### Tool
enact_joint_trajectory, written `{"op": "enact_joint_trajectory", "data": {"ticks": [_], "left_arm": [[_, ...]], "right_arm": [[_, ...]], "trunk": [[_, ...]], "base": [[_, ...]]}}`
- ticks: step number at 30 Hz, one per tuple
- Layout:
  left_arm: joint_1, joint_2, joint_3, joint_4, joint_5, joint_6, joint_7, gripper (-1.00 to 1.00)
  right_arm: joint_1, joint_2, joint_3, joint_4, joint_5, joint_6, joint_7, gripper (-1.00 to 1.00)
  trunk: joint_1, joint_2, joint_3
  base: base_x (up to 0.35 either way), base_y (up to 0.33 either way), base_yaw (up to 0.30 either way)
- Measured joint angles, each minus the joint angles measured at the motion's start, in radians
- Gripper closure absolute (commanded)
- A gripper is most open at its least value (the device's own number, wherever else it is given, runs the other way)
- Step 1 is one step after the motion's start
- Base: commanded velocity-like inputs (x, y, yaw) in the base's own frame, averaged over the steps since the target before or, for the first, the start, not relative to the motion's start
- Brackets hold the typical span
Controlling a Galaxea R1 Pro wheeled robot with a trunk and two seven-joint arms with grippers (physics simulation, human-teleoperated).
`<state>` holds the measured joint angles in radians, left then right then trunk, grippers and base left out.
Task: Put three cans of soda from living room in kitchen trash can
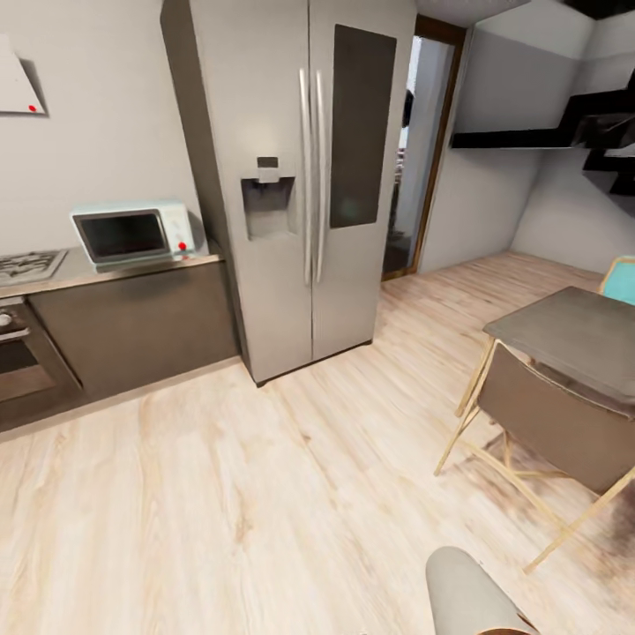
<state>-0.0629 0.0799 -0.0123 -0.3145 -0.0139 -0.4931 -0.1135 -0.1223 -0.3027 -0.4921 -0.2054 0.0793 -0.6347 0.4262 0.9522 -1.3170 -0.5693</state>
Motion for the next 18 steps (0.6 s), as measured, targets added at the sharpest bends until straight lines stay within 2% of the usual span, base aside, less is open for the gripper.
{"op": "enact_joint_trajectory", "data": {"ticks": [18], "left_arm": [[0.000, 0.000, 0.000, 0.005, 0.001, -0.001, 0.000, -1.00]], "right_arm": [[0.000, 0.000, 0.000, 0.000, 0.001, -0.001, 0.000, 1.00]], "trunk": [[0.000, 0.000, 0.000]], "base": [[0.000, -0.285, -0.251]]}}
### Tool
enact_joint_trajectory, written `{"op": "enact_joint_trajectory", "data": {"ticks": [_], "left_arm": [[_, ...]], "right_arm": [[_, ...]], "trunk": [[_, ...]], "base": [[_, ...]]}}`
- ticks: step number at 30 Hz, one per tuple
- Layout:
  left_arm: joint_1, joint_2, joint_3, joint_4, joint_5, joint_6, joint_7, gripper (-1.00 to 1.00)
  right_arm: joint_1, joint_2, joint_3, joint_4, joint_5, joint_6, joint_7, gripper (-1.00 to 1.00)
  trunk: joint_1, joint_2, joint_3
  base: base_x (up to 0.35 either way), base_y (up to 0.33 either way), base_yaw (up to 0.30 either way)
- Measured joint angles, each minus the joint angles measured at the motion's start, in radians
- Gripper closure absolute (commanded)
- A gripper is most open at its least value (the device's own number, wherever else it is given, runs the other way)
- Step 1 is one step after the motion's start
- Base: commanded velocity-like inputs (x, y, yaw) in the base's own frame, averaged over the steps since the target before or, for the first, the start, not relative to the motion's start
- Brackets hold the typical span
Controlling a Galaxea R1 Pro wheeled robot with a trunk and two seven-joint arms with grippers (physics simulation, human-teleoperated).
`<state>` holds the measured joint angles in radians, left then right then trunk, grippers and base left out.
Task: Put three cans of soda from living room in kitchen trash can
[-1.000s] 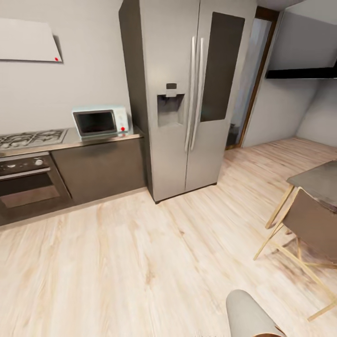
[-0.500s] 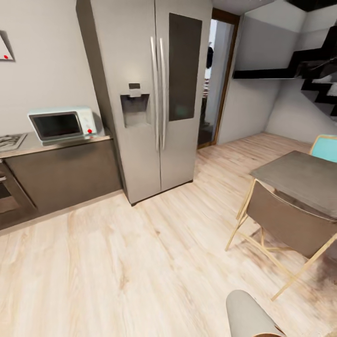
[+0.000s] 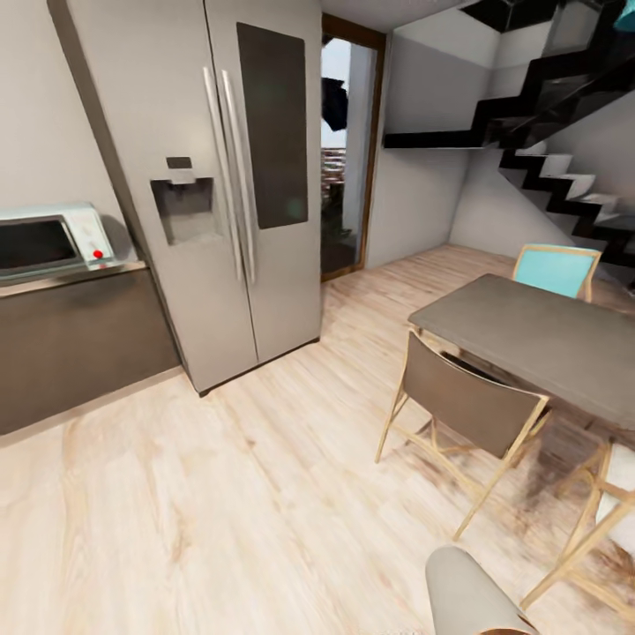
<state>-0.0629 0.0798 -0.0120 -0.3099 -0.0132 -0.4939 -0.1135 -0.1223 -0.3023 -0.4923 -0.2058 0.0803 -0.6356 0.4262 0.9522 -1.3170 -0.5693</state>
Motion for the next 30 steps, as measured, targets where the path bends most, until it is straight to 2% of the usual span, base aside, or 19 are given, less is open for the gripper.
{"op": "enact_joint_trajectory", "data": {"ticks": [30], "left_arm": [[0.000, 0.000, 0.001, 0.000, -0.001, 0.000, 0.000, -1.00]], "right_arm": [[0.000, 0.000, 0.000, 0.000, -0.001, 0.000, 0.000, 1.00]], "trunk": [[0.000, 0.000, 0.000]], "base": [[0.000, -0.287, -0.245]]}}
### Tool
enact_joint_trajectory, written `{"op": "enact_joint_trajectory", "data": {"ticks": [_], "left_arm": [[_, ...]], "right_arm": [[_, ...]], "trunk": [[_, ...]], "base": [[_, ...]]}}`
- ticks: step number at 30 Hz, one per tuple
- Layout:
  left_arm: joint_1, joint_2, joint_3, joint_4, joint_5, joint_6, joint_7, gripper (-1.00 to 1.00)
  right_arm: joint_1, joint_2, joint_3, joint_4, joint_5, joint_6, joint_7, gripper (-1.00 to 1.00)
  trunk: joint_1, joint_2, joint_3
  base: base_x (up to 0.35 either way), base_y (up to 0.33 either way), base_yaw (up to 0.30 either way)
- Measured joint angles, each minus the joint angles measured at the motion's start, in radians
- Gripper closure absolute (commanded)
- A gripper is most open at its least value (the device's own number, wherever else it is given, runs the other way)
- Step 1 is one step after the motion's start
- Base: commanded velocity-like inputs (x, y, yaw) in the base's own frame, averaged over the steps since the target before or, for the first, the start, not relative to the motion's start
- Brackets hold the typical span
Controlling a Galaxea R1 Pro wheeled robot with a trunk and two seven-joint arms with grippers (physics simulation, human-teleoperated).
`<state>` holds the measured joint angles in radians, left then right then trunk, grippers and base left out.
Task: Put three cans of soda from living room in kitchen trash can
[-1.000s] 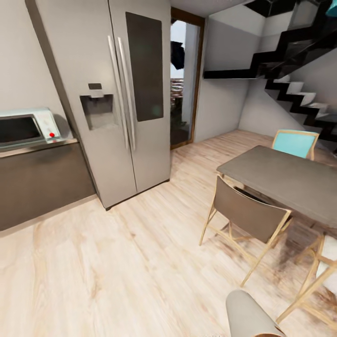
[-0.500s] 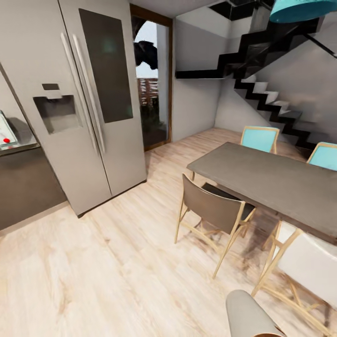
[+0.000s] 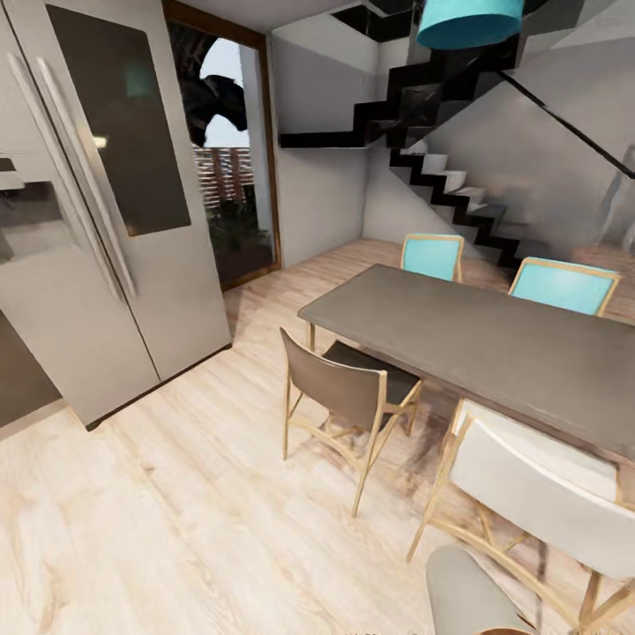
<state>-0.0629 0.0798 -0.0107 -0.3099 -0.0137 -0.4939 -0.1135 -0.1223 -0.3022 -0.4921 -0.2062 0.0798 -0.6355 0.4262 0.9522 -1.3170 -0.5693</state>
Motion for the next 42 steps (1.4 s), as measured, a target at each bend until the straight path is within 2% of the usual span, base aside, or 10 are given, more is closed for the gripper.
{"op": "enact_joint_trajectory", "data": {"ticks": [42], "left_arm": [[0.000, 0.000, 0.000, 0.000, 0.000, 0.000, 0.000, -1.00]], "right_arm": [[0.000, 0.000, 0.001, 0.001, 0.001, 0.000, 0.000, 1.00]], "trunk": [[0.000, 0.000, 0.000]], "base": [[0.000, -0.289, -0.241]]}}
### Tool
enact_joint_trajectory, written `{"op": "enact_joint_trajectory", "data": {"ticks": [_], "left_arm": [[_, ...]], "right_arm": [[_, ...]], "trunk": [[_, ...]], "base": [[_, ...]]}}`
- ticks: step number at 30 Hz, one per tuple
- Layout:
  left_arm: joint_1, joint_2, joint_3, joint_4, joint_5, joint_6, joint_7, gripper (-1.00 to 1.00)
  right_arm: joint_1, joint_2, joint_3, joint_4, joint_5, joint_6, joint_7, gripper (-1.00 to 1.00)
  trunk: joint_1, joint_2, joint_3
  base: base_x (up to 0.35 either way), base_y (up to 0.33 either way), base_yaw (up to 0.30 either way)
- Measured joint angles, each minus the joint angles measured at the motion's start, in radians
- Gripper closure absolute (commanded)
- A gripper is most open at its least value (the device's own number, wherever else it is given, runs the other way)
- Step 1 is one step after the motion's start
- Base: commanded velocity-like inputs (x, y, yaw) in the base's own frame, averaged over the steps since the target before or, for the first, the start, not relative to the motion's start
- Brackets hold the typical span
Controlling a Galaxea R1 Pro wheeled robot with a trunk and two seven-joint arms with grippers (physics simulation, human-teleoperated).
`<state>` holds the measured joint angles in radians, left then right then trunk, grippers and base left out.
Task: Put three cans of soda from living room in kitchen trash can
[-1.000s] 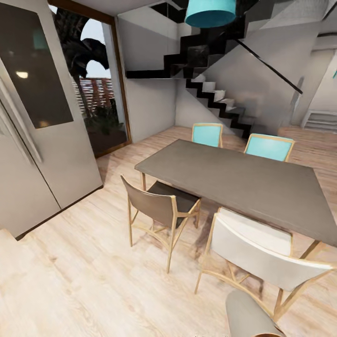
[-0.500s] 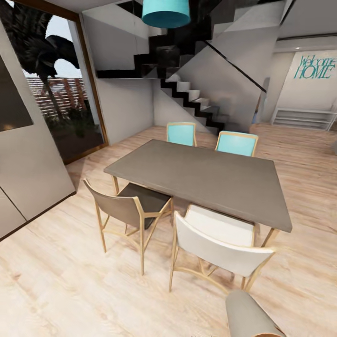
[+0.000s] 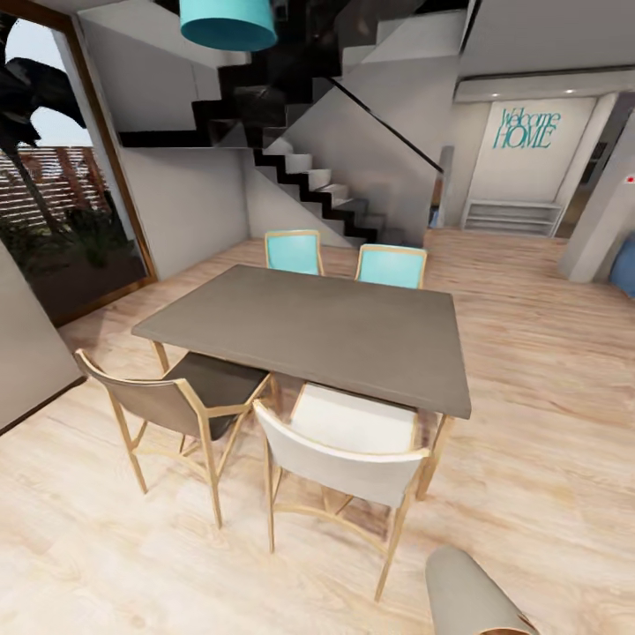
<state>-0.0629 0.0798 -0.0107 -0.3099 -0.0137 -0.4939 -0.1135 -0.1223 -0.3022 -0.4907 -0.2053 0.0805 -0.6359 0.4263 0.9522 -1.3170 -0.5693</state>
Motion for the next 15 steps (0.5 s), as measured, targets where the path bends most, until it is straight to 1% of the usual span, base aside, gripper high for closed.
{"op": "enact_joint_trajectory", "data": {"ticks": [15], "left_arm": [[0.000, 0.000, 0.000, 0.000, 0.000, 0.000, 0.000, -1.00]], "right_arm": [[0.000, 0.000, 0.000, 0.000, 0.000, 0.000, 0.000, 1.00]], "trunk": [[0.000, 0.000, 0.000]], "base": [[0.000, -0.290, -0.240]]}}
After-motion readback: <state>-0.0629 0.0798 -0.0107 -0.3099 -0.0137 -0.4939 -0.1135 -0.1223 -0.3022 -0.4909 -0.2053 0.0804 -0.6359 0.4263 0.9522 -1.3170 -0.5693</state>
